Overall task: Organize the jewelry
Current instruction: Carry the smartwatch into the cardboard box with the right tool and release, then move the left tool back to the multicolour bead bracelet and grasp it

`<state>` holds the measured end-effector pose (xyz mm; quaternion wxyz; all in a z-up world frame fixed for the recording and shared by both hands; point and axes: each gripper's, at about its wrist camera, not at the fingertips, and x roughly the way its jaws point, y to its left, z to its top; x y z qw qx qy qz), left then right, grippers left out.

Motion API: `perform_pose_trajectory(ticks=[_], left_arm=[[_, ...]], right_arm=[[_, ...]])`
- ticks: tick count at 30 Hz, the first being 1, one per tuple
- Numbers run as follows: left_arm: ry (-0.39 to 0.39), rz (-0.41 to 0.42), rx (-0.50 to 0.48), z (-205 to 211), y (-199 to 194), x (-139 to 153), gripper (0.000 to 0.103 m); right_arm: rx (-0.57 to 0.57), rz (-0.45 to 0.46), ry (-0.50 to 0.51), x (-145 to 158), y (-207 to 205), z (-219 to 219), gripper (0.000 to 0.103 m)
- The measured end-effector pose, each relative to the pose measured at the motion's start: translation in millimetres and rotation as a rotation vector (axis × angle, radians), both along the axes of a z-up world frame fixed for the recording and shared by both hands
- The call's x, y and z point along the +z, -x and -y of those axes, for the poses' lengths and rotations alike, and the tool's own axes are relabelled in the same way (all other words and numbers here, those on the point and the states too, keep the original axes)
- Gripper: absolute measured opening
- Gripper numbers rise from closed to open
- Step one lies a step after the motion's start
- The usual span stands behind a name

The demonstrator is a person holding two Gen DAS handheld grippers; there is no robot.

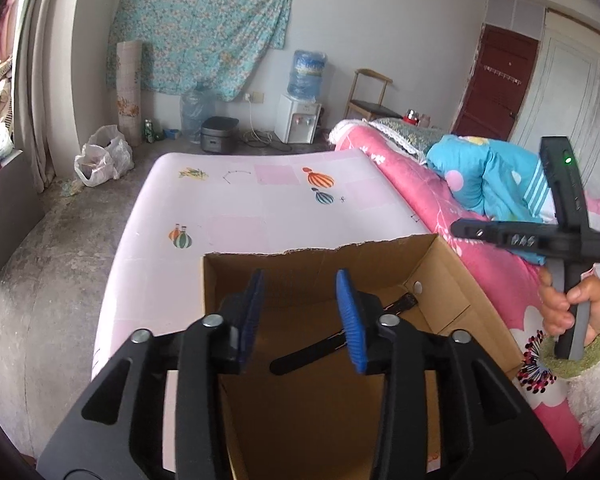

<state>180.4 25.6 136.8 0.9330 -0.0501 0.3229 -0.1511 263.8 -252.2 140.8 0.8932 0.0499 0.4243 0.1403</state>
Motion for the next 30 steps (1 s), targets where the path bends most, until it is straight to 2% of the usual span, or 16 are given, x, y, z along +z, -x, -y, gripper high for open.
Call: perform_pose_trajectory(ticks=[3,7,11,14,18,23,30], left_arm=[[0.001,0.034,0.020,-8,20,8,0.055],[-0.008,0.061,0.060,-25,51,12,0.071],[-0.038,0.056,0.111,-41,80,7,0.080],[-0.076,0.024,0.153,-52,101,-6,0.084],[-0.121,-0.063,0.201,-61,127,-37,0.084],[-0.108,-0.179,0.241,-68,149,-75,0.084],[-0.126,-0.261,0.237,-64,168,-108,0.084]], right_arm=[[-0.052,0.071,-0.060,25,26,21,0.035],[-0.108,0.143,-0.125,39,74,38,0.047],[-0.133,0.162,-0.166,29,127,40,0.058],[-0.158,0.166,-0.141,9,164,35,0.064],[-0.179,0.105,-0.110,-28,203,23,0.068],[-0.157,-0.012,-0.106,-70,230,1,0.068],[-0.070,-0.106,-0.138,-99,243,-42,0.068]])
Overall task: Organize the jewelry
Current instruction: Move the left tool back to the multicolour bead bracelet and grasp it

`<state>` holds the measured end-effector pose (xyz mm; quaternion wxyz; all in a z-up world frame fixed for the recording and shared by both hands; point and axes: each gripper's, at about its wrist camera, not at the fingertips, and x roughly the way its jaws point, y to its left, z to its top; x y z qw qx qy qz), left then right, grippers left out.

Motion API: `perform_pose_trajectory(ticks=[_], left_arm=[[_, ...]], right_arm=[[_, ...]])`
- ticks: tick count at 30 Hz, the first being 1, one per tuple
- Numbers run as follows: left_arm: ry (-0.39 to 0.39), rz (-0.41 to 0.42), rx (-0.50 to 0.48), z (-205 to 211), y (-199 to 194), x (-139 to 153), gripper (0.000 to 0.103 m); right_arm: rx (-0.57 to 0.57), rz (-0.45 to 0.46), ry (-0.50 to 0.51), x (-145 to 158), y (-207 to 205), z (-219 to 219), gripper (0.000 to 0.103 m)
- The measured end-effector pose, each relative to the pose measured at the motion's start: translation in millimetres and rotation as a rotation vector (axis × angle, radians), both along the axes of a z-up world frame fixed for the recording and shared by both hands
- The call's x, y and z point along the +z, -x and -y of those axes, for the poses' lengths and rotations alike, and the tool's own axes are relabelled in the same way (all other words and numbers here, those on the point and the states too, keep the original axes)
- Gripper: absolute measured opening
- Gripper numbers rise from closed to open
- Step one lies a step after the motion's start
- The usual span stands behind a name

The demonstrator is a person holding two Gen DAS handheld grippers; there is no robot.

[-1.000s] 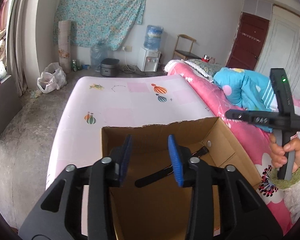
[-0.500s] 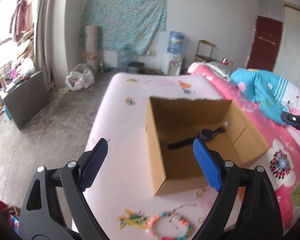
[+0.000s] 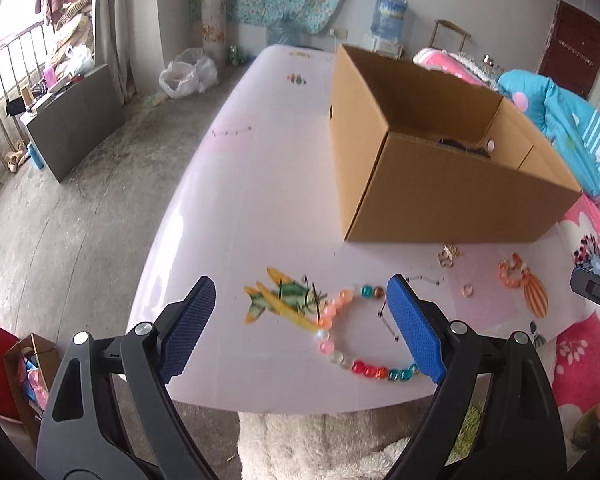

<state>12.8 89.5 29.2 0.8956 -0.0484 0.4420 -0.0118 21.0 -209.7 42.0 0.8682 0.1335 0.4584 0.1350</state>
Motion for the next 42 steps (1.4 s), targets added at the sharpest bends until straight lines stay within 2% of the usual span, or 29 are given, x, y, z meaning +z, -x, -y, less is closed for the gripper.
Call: perform_pose_trajectory(ticks=[10,20,25,27,37,42], left_arm=[[-0.077,-0.017,-0.035,9,5,-10,0.083],[-0.122,-0.067,-0.102,18,-8,-26,0.051],[-0.151,-0.111,-0.132,22,-16,-37,0.036],[-0.146,-0.124,-0.131,23,-19,-39,0.033],[-0.120,-0.132,-0.165,22,-29,-38,0.032],[-0.081,-0.141,-0.200,19,-33,-38,0.032]], right_arm=[[0.145,-0.015,-0.028,-10,3,-51,0.068],[0.190,-0.032,-0.056,-13,0,-66,0.068],[0.198,-0.026,-0.059,-13,-4,-68,0.058],[0.212,-0.032,-0.059,-14,-8,-72,0.052],[0.361,-0.066,-0.002,-24,-24,-117,0.031],[0.423,-0.097,0.047,-34,-32,-143,0.021]])
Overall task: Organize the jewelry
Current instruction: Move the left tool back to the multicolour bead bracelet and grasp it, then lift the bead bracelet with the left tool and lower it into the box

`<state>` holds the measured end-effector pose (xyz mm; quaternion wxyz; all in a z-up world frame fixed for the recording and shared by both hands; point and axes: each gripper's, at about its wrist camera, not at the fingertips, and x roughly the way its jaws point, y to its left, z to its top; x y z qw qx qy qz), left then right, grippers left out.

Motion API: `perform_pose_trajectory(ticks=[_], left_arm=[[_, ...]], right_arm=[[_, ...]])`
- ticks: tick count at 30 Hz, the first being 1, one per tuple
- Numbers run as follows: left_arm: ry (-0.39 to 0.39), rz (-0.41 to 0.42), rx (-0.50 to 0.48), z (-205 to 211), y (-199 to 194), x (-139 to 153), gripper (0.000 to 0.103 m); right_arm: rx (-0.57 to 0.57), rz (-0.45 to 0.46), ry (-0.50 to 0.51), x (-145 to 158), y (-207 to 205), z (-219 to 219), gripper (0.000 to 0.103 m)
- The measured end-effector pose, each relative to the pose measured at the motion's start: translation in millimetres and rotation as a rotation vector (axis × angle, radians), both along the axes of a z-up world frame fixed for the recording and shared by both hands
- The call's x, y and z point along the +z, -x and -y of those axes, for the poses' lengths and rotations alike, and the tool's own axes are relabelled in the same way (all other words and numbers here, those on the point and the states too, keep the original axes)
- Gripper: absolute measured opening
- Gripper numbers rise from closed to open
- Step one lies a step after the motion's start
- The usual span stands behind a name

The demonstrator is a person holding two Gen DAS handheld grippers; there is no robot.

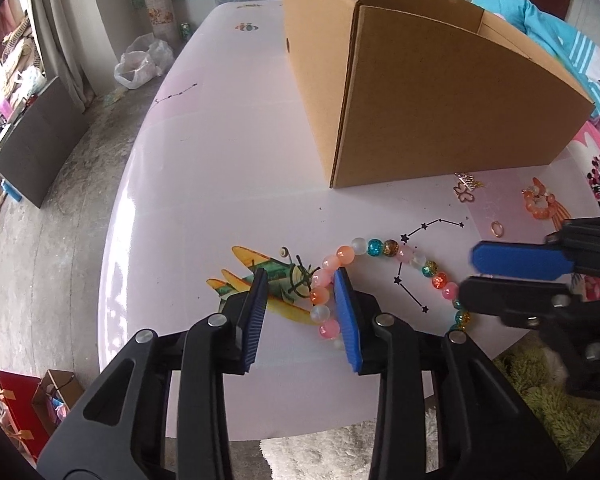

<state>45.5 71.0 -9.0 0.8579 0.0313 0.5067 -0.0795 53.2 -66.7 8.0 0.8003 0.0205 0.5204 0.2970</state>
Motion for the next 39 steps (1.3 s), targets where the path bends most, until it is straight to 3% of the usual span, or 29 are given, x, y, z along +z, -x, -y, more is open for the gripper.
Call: perform_pose_trajectory(ticks=[7,12,16,19,23,32,39], left_arm=[[0.067,-0.024,-0.040,-3,0,0,0.032],[0.007,-0.016,-0.081,5,-3,-2,0.032],[-0.053,0.004,-0.117,11,-5,-3,0.022],[-0.043,0.010,-0.122,12,-5,-3,0.009],[0.001,0.012,-0.108,4,-4,-1,0.008],[0.087,0.092,-0.093,-4,16,30,0.008],[0.111,0.177,-0.129,3,33,73,0.008]], right_arm=[[0.041,0.000,0.080,-6,-5,-22,0.015],[0.063,0.023,0.136,-6,-3,-37,0.011],[0.076,0.045,0.199,-9,-1,-46,0.008],[0.076,0.059,0.193,-8,2,-51,0.008],[0.059,0.055,0.162,-5,5,-51,0.001],[0.026,0.082,0.107,8,15,-45,0.001],[0.000,0.144,0.025,36,24,-9,0.001]])
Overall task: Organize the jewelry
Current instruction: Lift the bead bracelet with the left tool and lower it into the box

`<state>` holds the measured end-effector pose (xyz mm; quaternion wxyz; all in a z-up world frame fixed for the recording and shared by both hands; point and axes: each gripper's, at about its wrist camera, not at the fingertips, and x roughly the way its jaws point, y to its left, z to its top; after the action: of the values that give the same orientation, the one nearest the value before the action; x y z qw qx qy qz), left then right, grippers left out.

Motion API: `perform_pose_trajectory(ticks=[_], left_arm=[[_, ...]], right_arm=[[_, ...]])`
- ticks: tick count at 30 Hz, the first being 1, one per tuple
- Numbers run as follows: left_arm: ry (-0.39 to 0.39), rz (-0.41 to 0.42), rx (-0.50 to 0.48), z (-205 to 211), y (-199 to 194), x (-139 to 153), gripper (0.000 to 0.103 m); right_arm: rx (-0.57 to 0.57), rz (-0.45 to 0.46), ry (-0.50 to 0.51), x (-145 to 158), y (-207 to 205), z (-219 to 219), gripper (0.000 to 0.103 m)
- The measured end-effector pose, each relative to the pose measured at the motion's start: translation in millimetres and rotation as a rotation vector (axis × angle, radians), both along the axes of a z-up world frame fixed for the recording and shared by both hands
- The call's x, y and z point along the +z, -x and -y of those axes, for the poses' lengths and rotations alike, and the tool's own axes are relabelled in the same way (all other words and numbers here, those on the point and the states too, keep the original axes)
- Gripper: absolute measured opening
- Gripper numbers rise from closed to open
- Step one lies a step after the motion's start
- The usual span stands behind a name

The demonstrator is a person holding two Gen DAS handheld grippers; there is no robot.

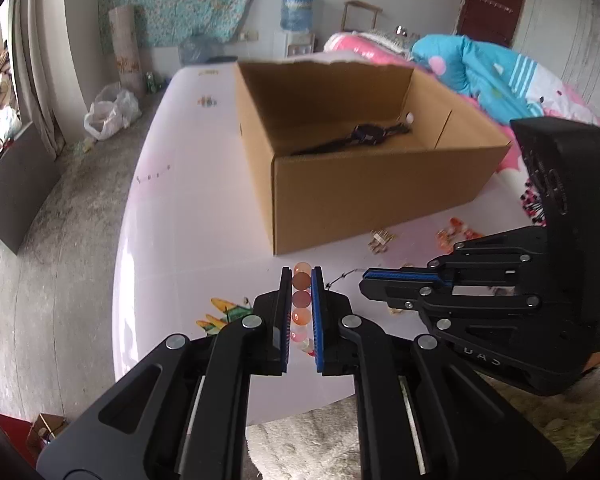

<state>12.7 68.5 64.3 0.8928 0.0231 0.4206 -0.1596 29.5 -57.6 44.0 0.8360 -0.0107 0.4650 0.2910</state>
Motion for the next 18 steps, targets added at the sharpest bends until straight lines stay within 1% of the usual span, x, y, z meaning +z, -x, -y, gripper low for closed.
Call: perform_pose_trajectory(ticks=[4,7,11,12,14,17,18], left_arm=[[0.021,0.065,-0.021,8,5,35,0.008],[0.023,0.132,-0.045,16,3,62,0.008],[0.036,0.211,-0.089,27,-8,97,0.008],[0.047,0.223,-0.100,30,-14,105,0.008],[0.077,0.256,-0.124,36,-29,123,0.008],[0.071,0.291,-0.122,47,-55,140,0.008],[0.082,0.296,-0.134,51,-66,145,0.008]], right_arm=[[-0.004,0.057,-0.060,25,2,22,0.001],[-0.003,0.115,-0.108,52,0,33,0.001],[0.000,0.182,-0.172,89,-19,40,0.001],[0.000,0.188,-0.182,93,-23,44,0.001],[0.002,0.206,-0.208,111,-40,55,0.001],[0.007,0.207,-0.228,130,-71,67,0.001],[0.007,0.203,-0.227,133,-80,70,0.001]])
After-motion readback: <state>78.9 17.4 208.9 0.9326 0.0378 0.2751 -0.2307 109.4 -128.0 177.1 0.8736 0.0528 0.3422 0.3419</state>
